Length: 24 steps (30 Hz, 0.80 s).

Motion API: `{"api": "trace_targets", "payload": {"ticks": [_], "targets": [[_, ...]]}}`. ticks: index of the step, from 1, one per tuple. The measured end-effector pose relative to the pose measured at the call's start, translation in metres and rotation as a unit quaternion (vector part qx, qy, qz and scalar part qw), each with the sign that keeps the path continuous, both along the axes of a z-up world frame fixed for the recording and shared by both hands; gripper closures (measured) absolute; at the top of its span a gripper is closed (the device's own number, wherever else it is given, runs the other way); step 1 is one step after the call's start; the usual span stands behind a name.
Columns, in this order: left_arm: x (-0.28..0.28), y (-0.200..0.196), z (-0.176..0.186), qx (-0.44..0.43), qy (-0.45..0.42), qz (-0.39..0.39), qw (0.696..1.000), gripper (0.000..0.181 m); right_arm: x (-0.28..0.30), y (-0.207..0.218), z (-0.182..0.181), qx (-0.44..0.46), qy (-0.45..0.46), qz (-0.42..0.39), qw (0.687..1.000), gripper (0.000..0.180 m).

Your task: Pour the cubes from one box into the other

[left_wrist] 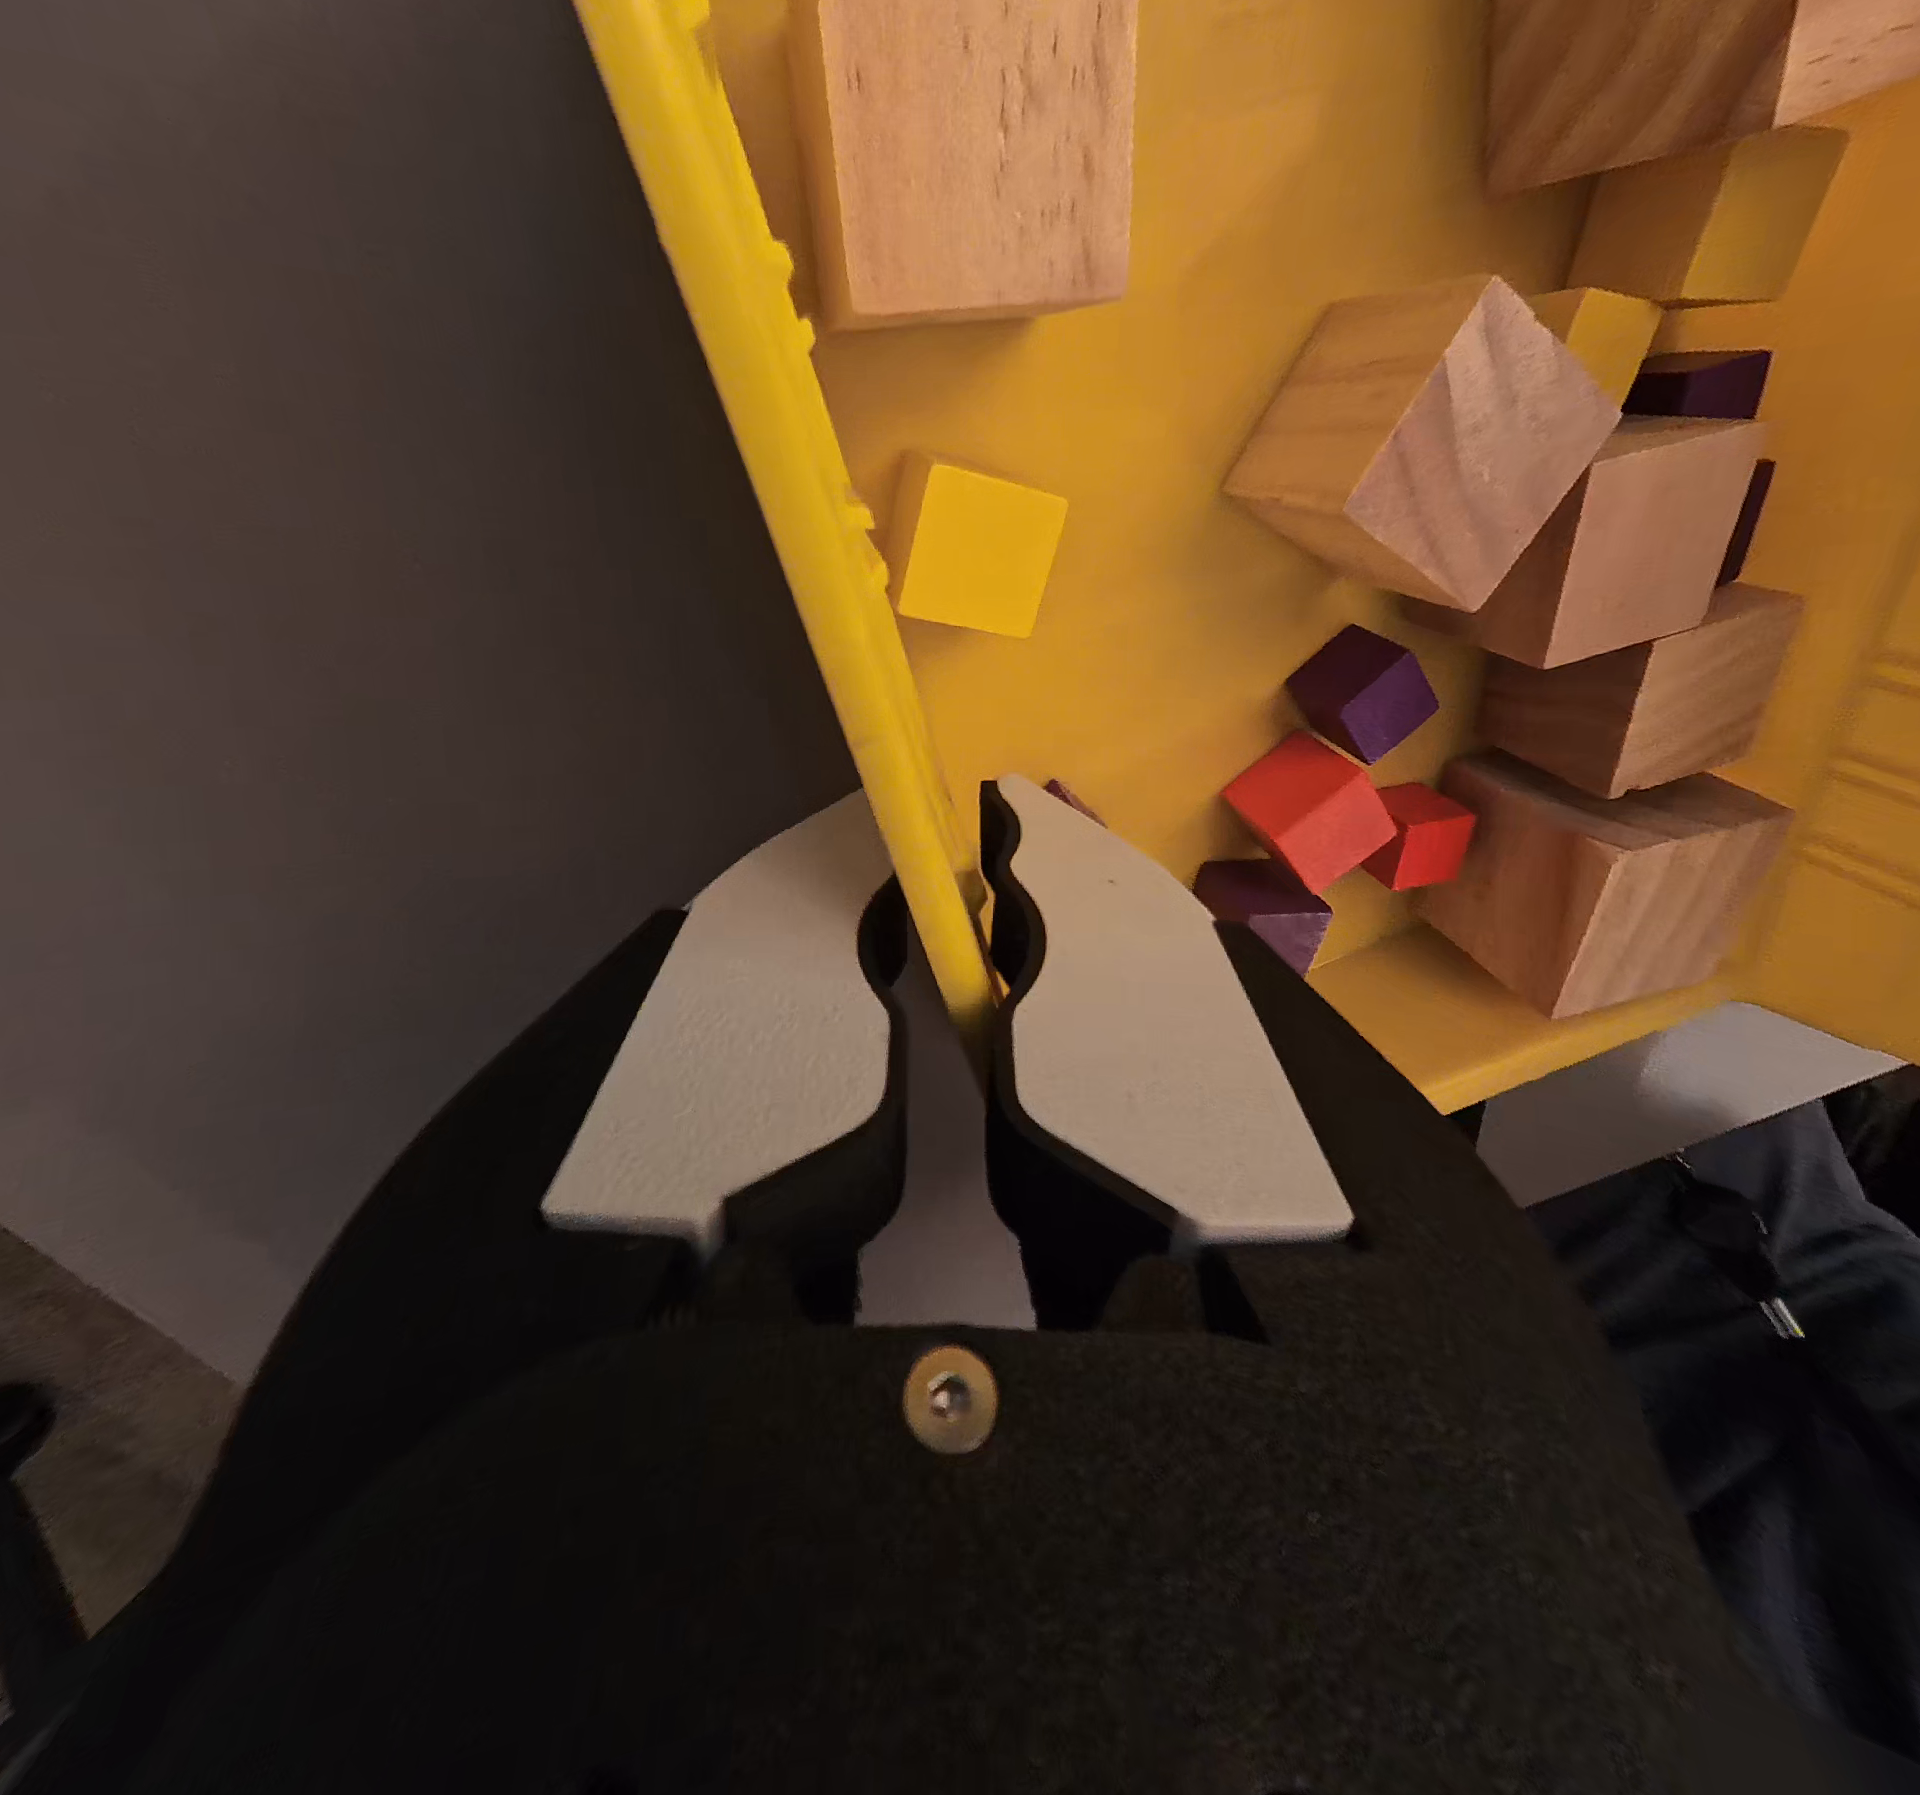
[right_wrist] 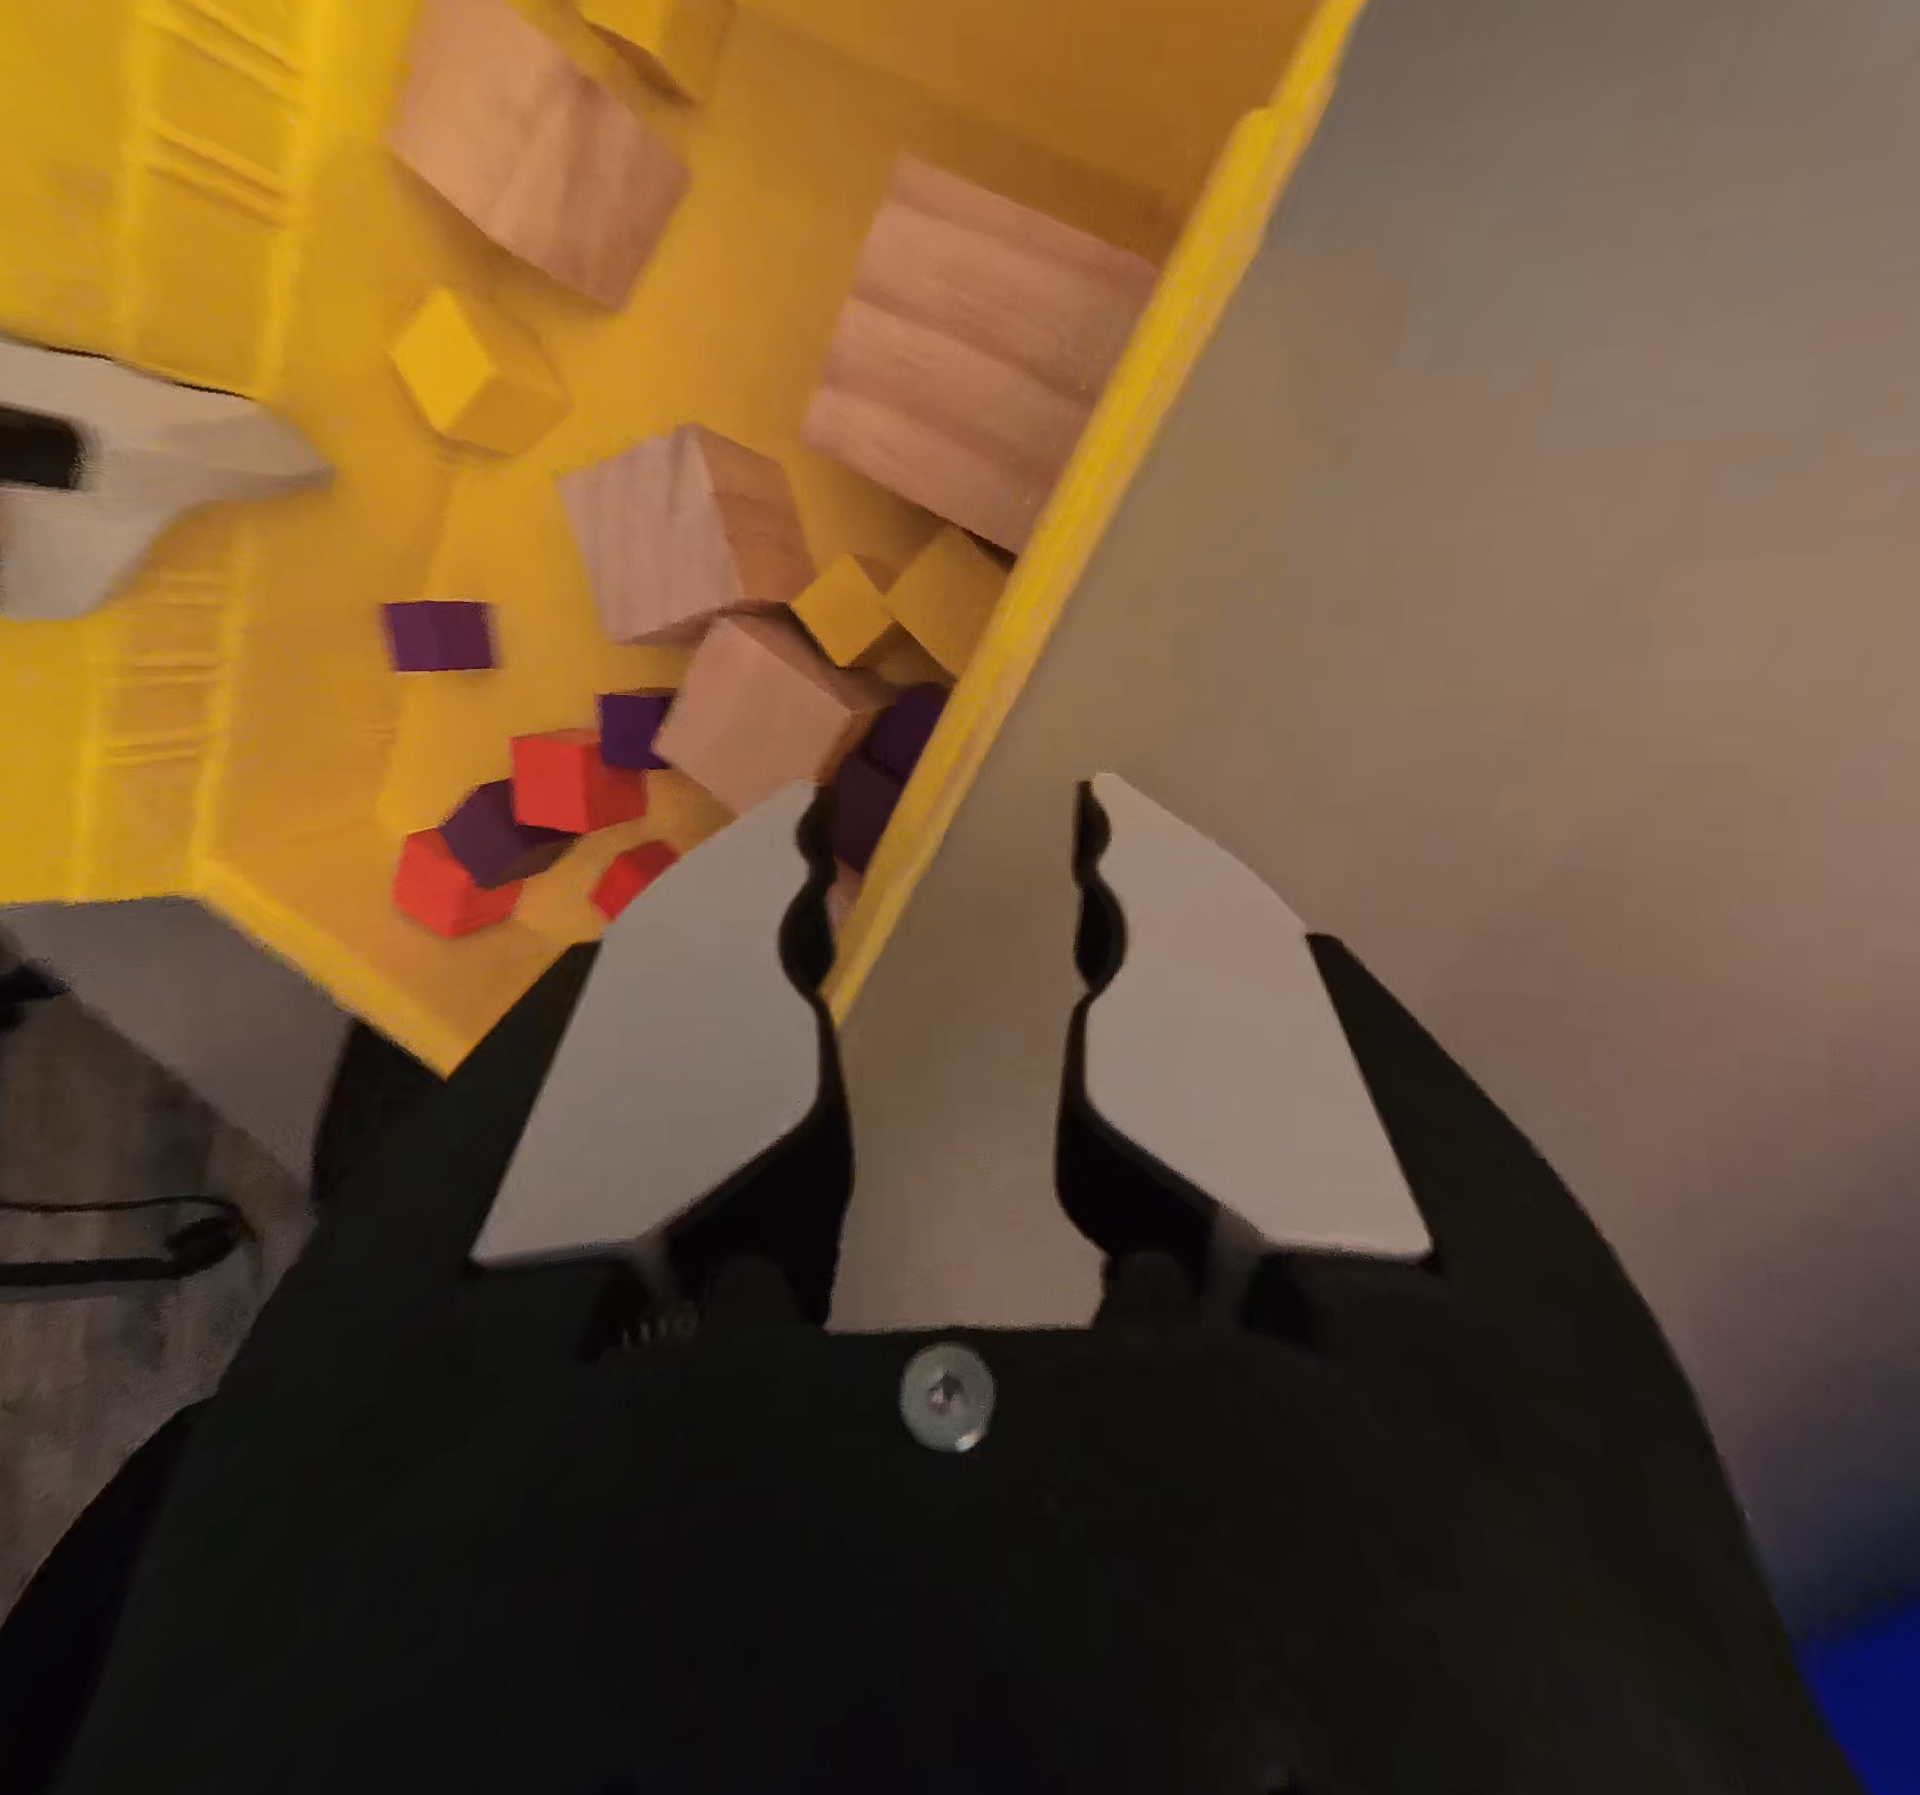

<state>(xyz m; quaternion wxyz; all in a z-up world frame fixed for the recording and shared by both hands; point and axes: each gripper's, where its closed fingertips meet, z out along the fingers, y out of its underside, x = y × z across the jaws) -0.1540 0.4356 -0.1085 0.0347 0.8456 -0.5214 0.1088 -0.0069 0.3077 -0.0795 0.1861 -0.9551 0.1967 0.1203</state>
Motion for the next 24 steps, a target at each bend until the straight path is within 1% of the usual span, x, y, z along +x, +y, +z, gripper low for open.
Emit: {"api": "trace_targets", "payload": {"ticks": [1, 3, 4, 8, 10, 11, 12, 16, 19, 24], "targets": [[0.000, 0.000, 0.000, 0.003, 0.001, -0.001, 1.000, 0.170, 0.002, -0.002, -0.002, -0.032, -0.018, -0.001, 0.999, 0.140], [0.000, 0.001, -0.001, 0.007, 0.003, -0.001, 1.000, 0.171, -0.001, 0.002, -0.002, -0.057, -0.024, -0.009, 0.998, 0.151], [0.000, 0.001, -0.001, 0.008, 0.004, 0.000, 1.000, 0.171, -0.004, 0.004, -0.004, -0.070, -0.022, -0.010, 0.997, 0.153], [-0.001, 0.002, -0.001, 0.016, 0.008, 0.000, 1.000, 0.172, -0.013, 0.004, -0.020, -0.122, -0.015, -0.012, 0.992, 0.152], [-0.001, 0.002, -0.001, 0.020, 0.012, 0.000, 1.000, 0.173, -0.009, -0.001, -0.031, -0.154, -0.026, -0.023, 0.987, 0.160], [-0.001, 0.002, -0.001, 0.022, 0.015, -0.001, 1.000, 0.173, -0.012, -0.001, -0.035, -0.162, -0.011, -0.025, 0.986, 0.164], [-0.002, 0.002, -0.002, 0.022, 0.017, -0.003, 1.000, 0.173, -0.012, 0.000, -0.035, -0.158, -0.008, -0.034, 0.987, 0.167], [-0.002, 0.002, -0.002, 0.015, 0.023, 0.001, 1.000, 0.174, -0.012, 0.001, -0.036, -0.151, 0.000, -0.022, 0.988, 0.167], [-0.002, 0.001, -0.002, 0.013, 0.033, 0.002, 0.999, 0.174, -0.009, 0.000, -0.037, -0.153, 0.005, -0.038, 0.987, 0.172], [-0.002, -0.004, 0.001, 0.040, 0.074, -0.013, 0.996, 0.173, -0.006, 0.000, -0.037, -0.144, 0.018, -0.043, 0.989, 0.174]]}}
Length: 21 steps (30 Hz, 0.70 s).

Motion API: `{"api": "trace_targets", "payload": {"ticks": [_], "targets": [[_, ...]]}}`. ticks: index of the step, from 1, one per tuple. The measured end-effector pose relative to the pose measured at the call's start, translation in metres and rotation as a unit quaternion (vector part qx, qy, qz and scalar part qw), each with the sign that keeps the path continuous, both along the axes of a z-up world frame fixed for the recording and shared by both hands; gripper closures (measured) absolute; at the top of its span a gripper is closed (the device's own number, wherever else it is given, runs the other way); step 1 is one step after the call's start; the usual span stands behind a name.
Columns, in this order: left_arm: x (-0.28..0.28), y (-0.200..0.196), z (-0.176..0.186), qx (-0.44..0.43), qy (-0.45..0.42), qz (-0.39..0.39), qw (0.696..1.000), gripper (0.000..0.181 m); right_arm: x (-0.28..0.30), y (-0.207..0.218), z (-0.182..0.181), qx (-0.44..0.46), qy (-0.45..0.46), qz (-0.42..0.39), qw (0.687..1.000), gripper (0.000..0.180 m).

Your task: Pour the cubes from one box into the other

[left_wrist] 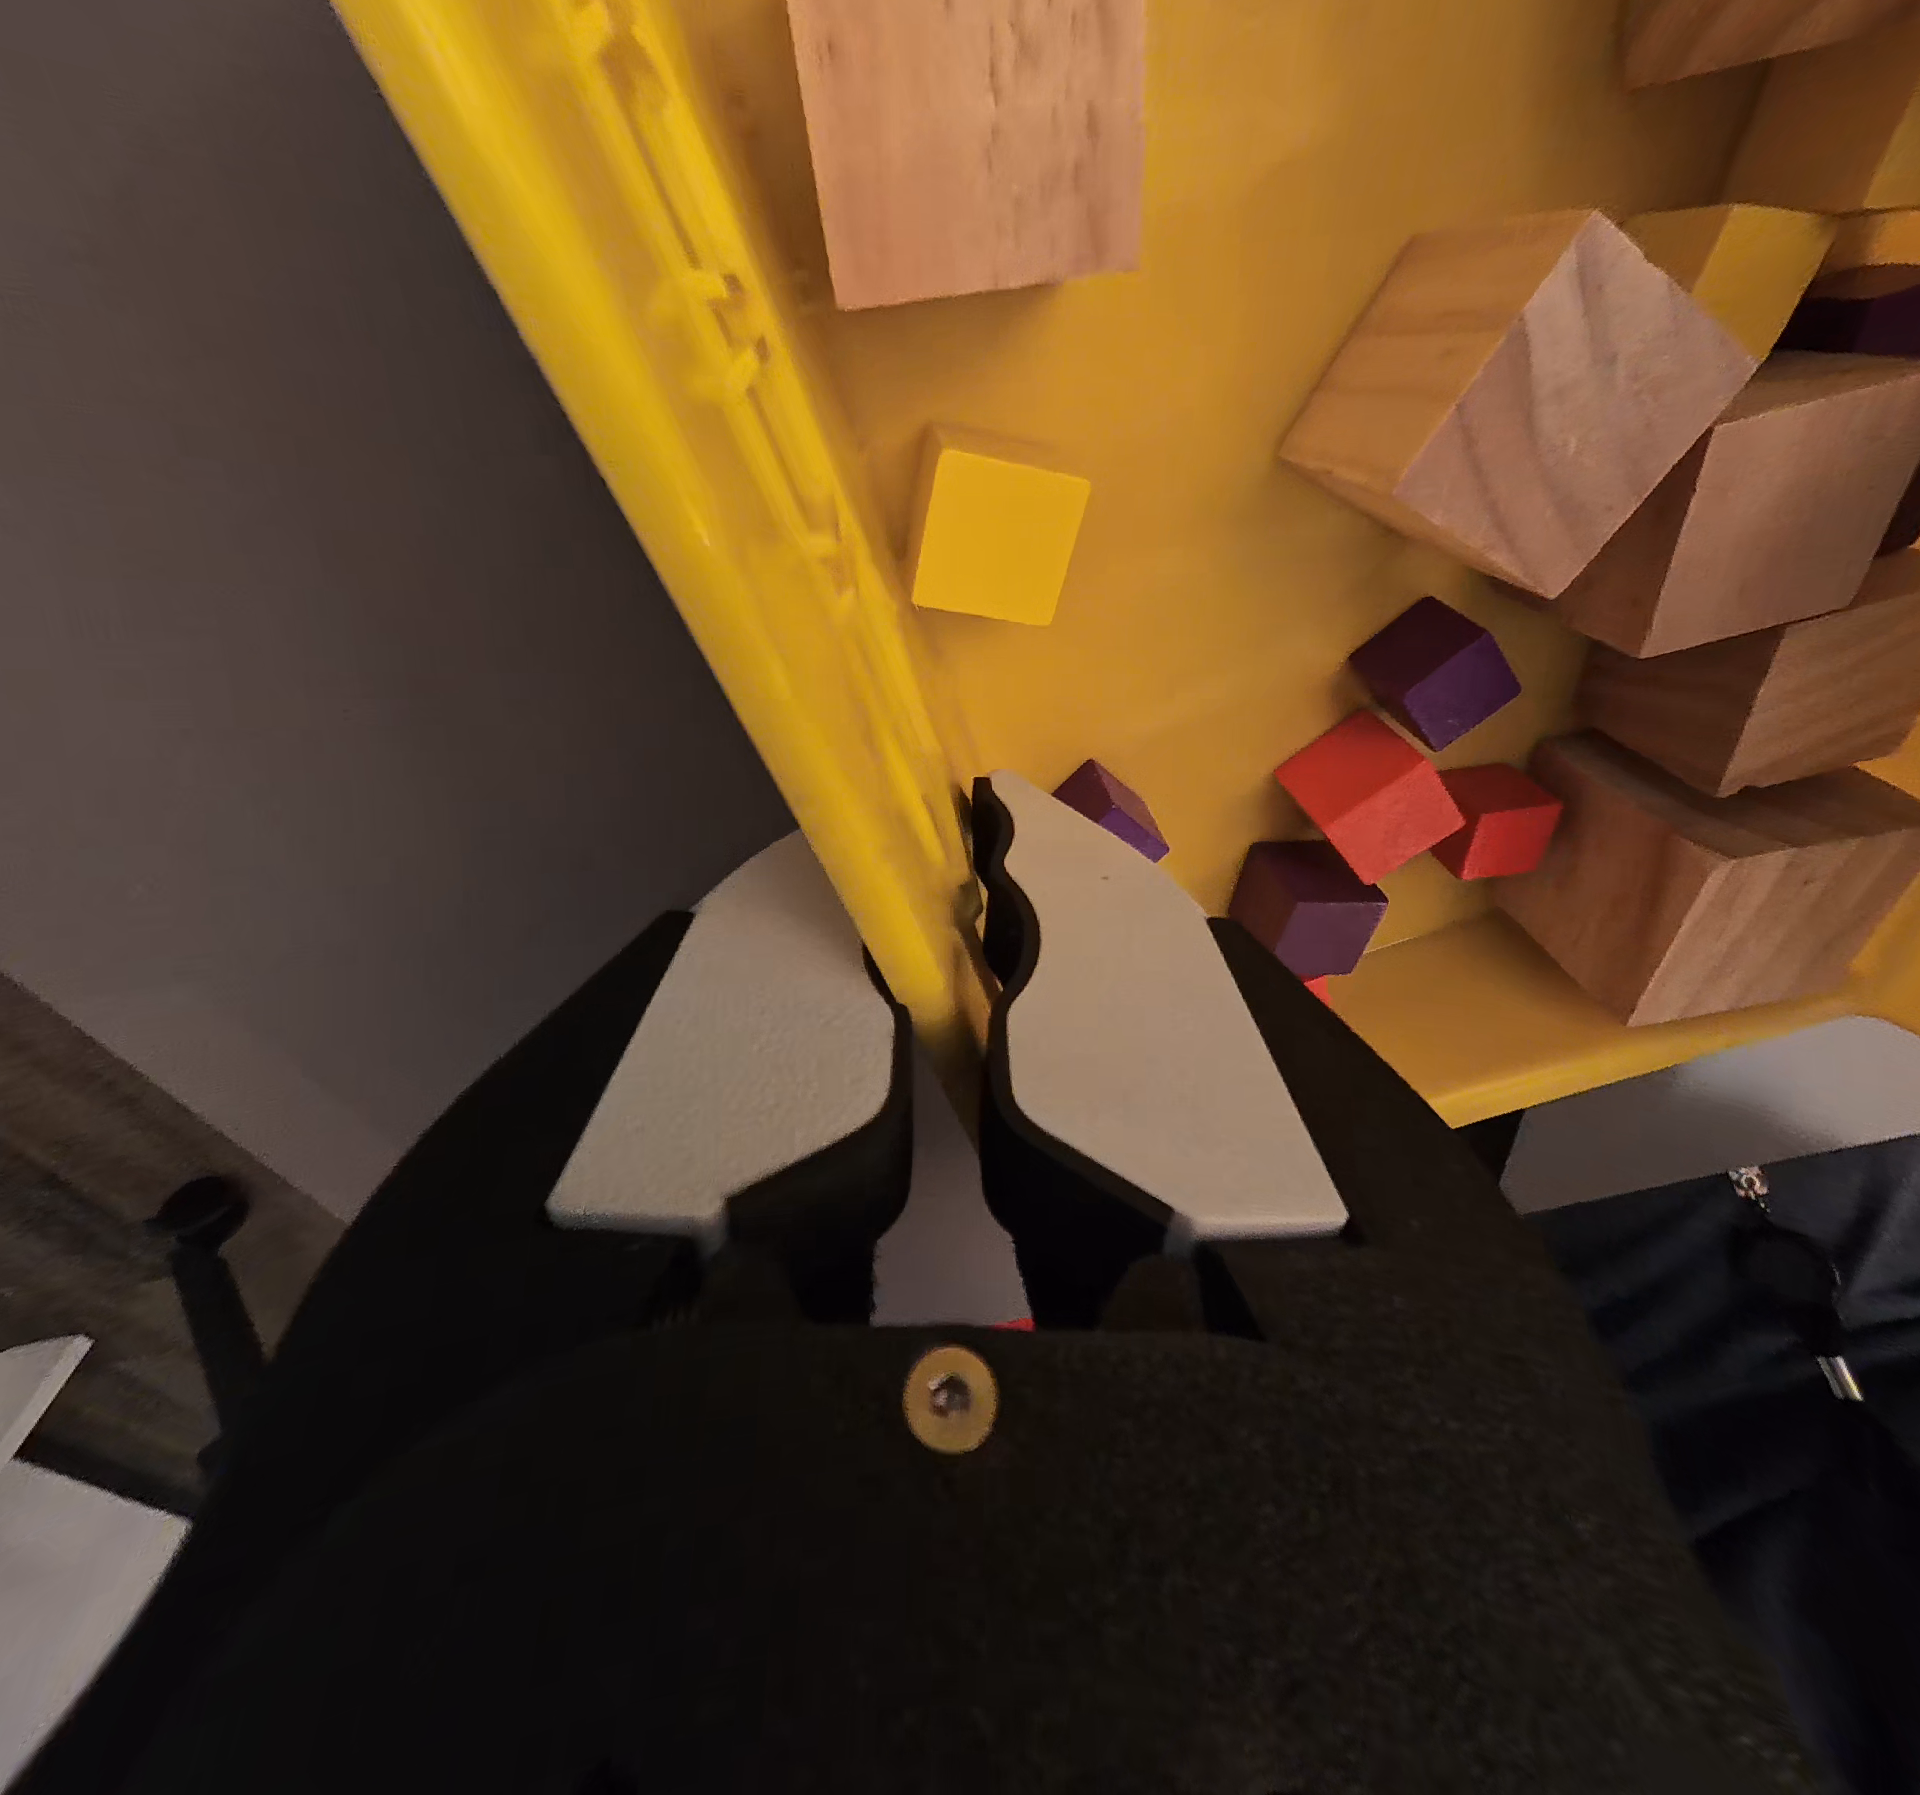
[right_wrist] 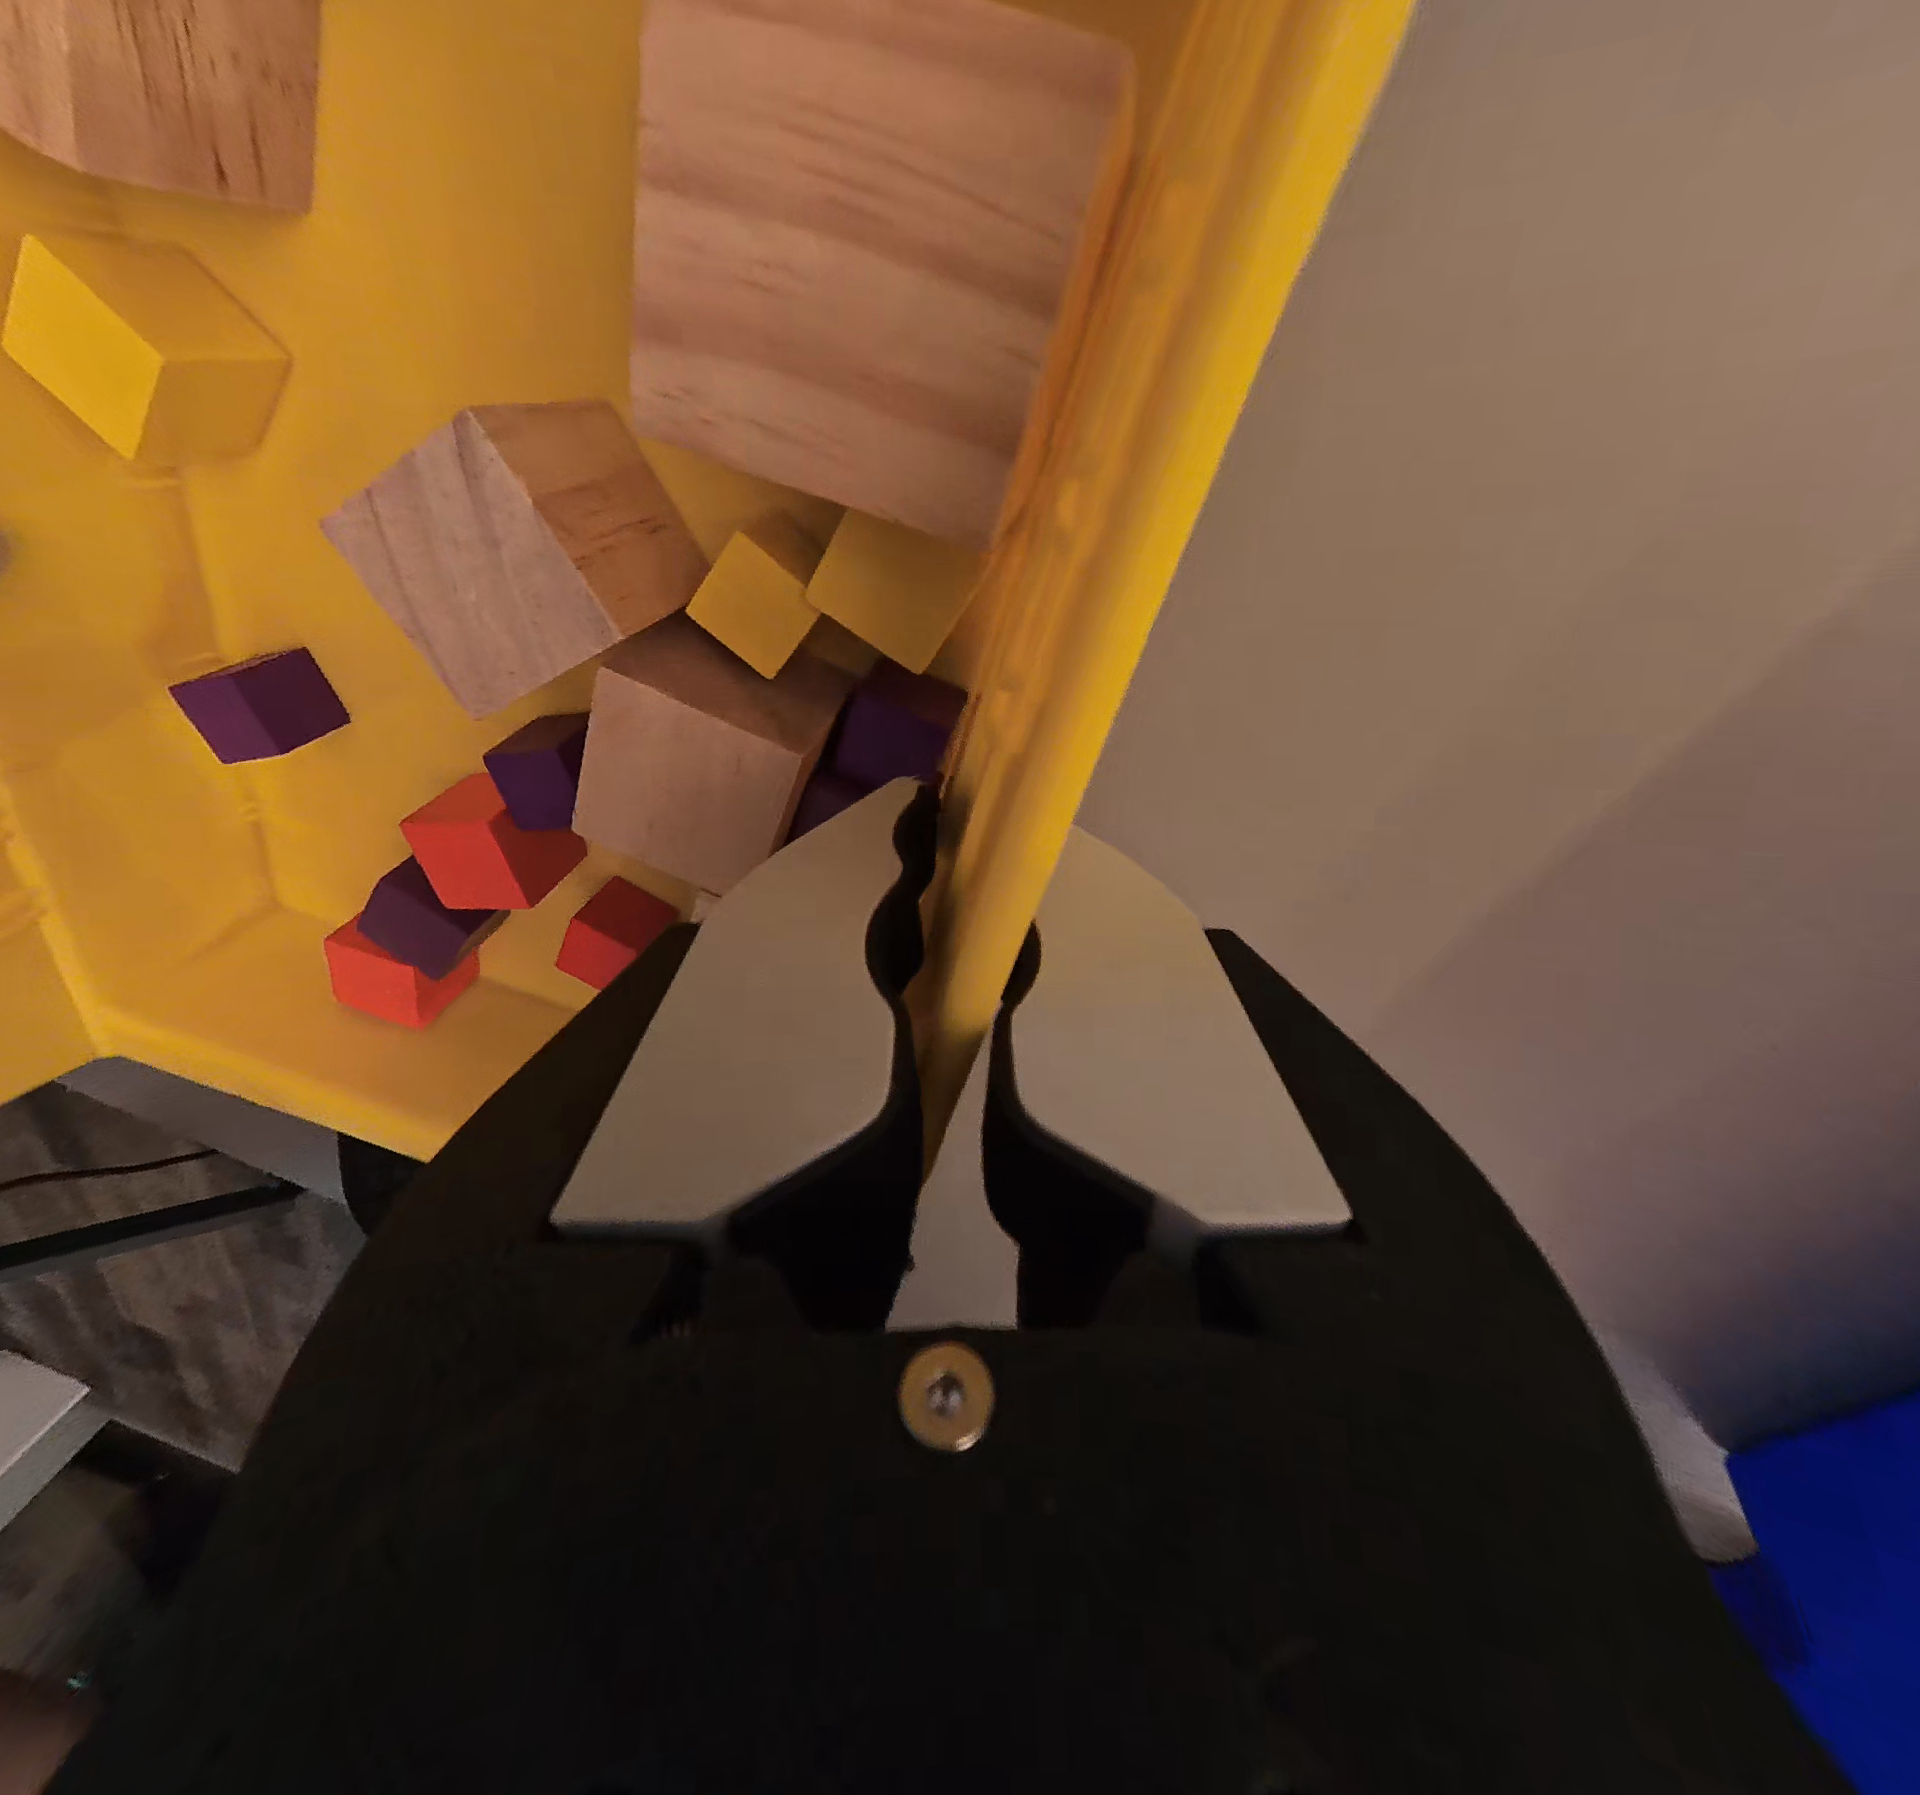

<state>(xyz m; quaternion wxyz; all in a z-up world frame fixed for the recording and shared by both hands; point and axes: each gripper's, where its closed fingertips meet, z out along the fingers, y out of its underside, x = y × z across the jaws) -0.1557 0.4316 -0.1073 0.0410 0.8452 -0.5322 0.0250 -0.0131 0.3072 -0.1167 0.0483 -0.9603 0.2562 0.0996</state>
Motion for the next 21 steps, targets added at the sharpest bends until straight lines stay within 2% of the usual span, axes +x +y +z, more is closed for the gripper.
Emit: {"api": "trace_targets", "payload": {"ticks": [5, 11, 16, 21], "targets": [[0.013, -0.012, 0.020, 0.029, 0.028, -0.015, 0.999, 0.173, 0.008, -0.013, 0.000, 0.012, 0.059, -0.015, 0.998, 0.174], [0.055, -0.040, 0.052, 0.053, 0.060, -0.037, 0.996, 0.173, 0.043, -0.043, 0.018, 0.021, 0.078, -0.022, 0.996, 0.174], [0.117, -0.071, 0.095, 0.065, 0.034, -0.055, 0.996, 0.173, 0.098, -0.081, 0.064, 0.047, 0.060, -0.052, 0.996, 0.174], [0.186, -0.117, 0.154, 0.094, 0.000, -0.089, 0.992, 0.173, 0.160, -0.134, 0.122, 0.072, 0.032, -0.090, 0.993, 0.174]]}}
